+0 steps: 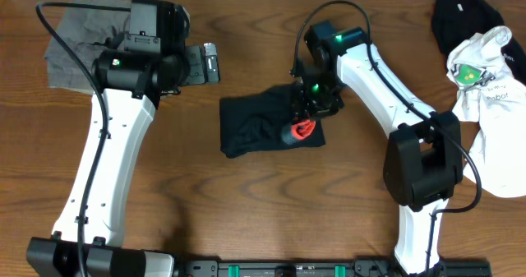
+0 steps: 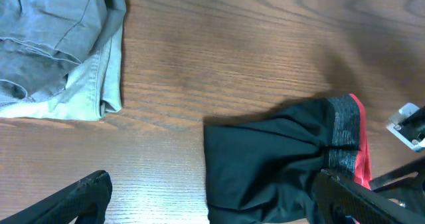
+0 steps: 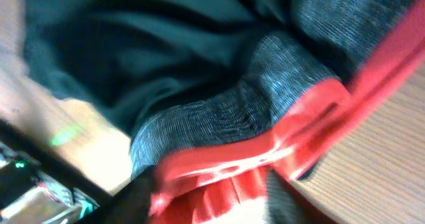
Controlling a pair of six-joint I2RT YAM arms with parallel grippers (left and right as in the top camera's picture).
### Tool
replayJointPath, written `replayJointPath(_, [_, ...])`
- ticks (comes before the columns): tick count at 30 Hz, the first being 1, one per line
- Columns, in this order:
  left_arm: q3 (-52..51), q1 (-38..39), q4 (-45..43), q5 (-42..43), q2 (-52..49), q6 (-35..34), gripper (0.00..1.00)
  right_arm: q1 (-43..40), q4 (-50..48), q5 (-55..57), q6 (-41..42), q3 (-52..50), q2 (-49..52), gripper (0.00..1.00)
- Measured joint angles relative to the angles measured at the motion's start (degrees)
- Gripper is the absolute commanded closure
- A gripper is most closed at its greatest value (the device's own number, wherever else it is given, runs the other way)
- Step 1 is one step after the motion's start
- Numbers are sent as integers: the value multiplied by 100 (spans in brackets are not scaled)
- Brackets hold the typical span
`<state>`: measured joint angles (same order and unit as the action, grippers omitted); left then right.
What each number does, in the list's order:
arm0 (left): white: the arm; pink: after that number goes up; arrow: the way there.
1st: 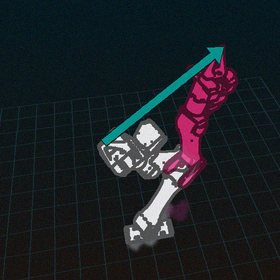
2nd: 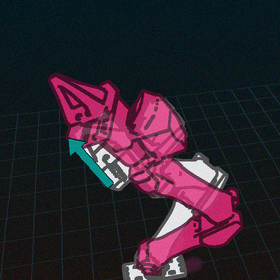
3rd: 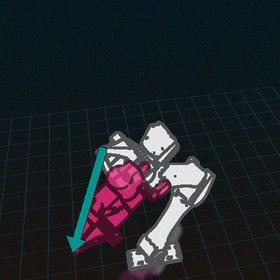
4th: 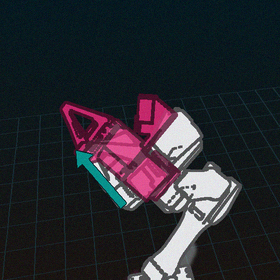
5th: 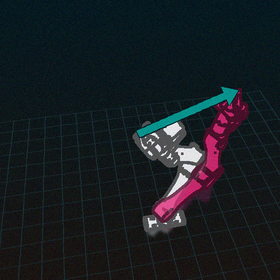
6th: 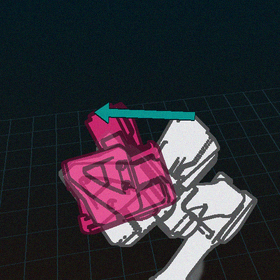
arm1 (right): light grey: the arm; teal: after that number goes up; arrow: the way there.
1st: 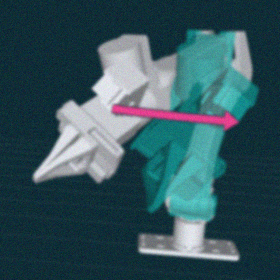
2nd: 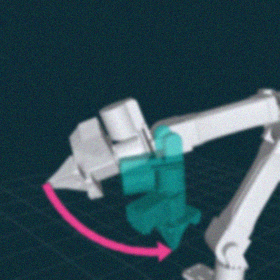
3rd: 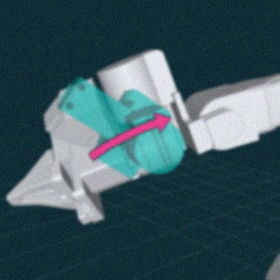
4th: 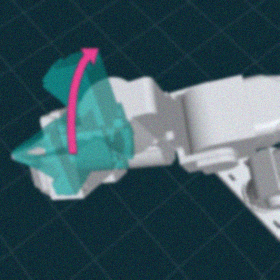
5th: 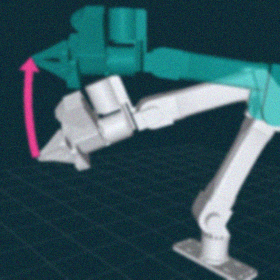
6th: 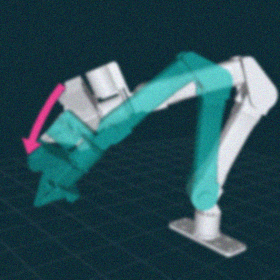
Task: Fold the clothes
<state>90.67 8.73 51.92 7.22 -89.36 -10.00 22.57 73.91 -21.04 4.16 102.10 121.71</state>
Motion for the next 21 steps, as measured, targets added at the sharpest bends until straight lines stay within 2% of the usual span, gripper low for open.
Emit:
replayJointPath(3, [0,0,13,2,0,0,2,0,-33,254,81,-179,0,96])
replayJointPath(4, [0,0,15,2,0,2,2,0,-85,319,92,-271,0,99])
replayJointPath(14, [0,0,33,2,0,68,2,-348,-848,957,442,-1296,0,98])
replayJointPath(18, [0,0,31,2,0,85,2,-592,-949,1047,531,-1226,0,79])
replayJointPath(21, [0,0,28,2,0,87,2,-684,-861,1064,570,-1010,0,44])
